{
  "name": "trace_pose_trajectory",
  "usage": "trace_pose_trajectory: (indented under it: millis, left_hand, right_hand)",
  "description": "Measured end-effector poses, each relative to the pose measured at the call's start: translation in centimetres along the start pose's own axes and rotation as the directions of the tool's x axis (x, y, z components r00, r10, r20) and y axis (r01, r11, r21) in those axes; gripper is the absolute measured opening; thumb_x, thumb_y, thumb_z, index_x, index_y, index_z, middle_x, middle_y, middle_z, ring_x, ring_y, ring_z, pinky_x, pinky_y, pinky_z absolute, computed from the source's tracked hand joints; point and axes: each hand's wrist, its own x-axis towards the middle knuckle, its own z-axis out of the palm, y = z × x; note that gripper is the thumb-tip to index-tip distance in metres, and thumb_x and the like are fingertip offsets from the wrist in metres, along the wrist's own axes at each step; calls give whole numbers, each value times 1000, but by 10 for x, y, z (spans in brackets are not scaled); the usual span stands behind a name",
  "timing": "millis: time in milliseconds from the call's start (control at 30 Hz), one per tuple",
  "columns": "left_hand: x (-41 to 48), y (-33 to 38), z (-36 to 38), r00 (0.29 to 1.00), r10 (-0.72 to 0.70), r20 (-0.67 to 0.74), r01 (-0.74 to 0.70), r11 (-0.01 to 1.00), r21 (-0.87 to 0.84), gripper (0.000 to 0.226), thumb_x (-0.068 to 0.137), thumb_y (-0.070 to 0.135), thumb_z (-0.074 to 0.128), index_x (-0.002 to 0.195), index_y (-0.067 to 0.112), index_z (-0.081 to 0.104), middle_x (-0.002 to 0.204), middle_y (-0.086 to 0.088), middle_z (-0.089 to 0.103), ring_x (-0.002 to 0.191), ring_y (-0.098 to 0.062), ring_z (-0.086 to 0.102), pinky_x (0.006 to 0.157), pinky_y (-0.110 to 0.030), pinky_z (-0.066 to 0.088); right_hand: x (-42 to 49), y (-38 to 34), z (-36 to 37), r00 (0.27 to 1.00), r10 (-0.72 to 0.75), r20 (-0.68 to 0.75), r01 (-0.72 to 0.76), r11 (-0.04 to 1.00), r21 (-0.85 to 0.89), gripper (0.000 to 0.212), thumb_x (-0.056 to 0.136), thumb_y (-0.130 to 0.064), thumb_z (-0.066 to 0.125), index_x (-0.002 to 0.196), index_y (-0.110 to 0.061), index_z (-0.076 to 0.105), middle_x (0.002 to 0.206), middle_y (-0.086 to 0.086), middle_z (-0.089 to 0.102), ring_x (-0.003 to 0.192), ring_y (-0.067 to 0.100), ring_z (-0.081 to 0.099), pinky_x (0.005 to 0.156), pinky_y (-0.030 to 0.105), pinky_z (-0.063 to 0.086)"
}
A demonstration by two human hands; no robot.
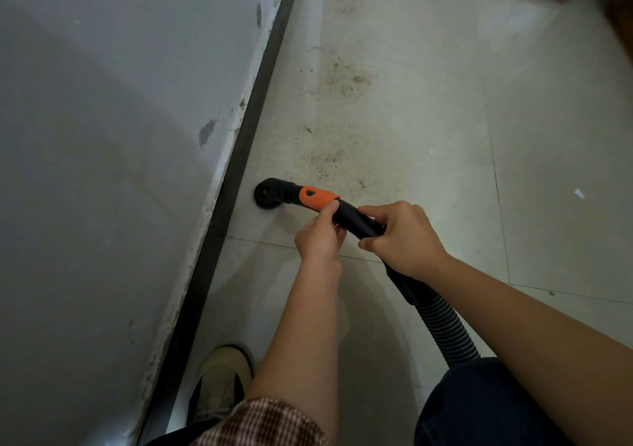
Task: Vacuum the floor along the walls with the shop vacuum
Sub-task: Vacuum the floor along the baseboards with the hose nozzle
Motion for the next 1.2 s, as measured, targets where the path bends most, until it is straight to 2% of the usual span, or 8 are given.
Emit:
trace_pose_trajectory:
  millis: [200, 333, 400, 567, 900, 1033, 1133, 1200]
  left_hand:
    - [-4, -9, 13, 999, -18, 36, 16, 999, 36, 7, 87, 13, 71, 88, 8, 66, 98, -11, 72, 83, -12, 69, 77, -22, 56]
    - [-6, -18, 24, 998, -27, 58, 24, 998, 55, 8, 88, 12, 71, 90, 7, 65, 101, -12, 72, 84, -12, 69, 79, -22, 55]
    - [-7, -25, 28, 997, -34, 66, 30, 997, 64, 9, 88, 12, 71, 92, 6, 65, 100, -12, 72, 84, -12, 70, 76, -21, 56]
    - [-10, -40, 37, 998, -50, 47, 46, 996, 75, 10, 85, 13, 74, 85, 7, 66, 93, -12, 73, 83, -15, 71, 72, -21, 56]
    - [-15, -62, 55, 994, -56, 93, 50, 996, 69, 9, 84, 11, 73, 84, 5, 67, 88, -12, 74, 82, -17, 72, 66, -20, 56]
    - [-19, -69, 65, 990, -79, 113, 69, 994, 90, 10, 84, 12, 74, 84, 4, 67, 86, -11, 75, 81, -17, 73, 68, -21, 56]
    - [-22, -74, 66, 991, -75, 107, 65, 994, 89, 9, 83, 12, 74, 83, 5, 68, 81, -9, 75, 75, -15, 73, 64, -20, 55]
    - [-22, -76, 62, 994, -60, 95, 53, 995, 80, 9, 83, 12, 74, 83, 5, 69, 77, -7, 75, 72, -13, 73, 63, -19, 54]
  right_hand:
    - [-6, 13, -9, 998, 44, -38, -43, 999, 10, 33, 74, -13, 74, 102, -30, 75, 67, 5, 68, 53, 14, 57, 53, 24, 48]
    - [-12, 22, -17, 994, 82, -74, -81, 996, 24, 36, 72, -13, 75, 103, -31, 74, 70, 6, 70, 60, 19, 62, 60, 31, 54]
    - [-15, 27, -21, 991, 104, -79, -102, 994, 32, 37, 72, -13, 75, 104, -31, 74, 71, 7, 71, 62, 21, 63, 62, 33, 55]
    - [-24, 36, -33, 990, 129, -60, -127, 991, 40, 41, 71, -11, 73, 104, -36, 74, 62, 5, 66, 56, 21, 59, 54, 26, 49]
    - [-37, 55, -47, 977, 189, -103, -184, 981, 54, 41, 70, -9, 72, 103, -33, 75, 69, 11, 70, 63, 29, 63, 60, 37, 56]
    - [-42, 65, -53, 970, 209, -128, -203, 978, 55, 42, 70, -10, 73, 103, -35, 74, 69, 8, 70, 63, 25, 63, 57, 31, 52]
    - [-44, 69, -57, 975, 202, -95, -198, 979, 54, 40, 70, -11, 72, 100, -38, 74, 62, 4, 66, 56, 19, 58, 49, 25, 46]
    - [-44, 68, -56, 979, 190, -74, -185, 980, 66, 40, 70, -11, 72, 98, -40, 73, 61, 3, 65, 53, 16, 54, 50, 21, 42]
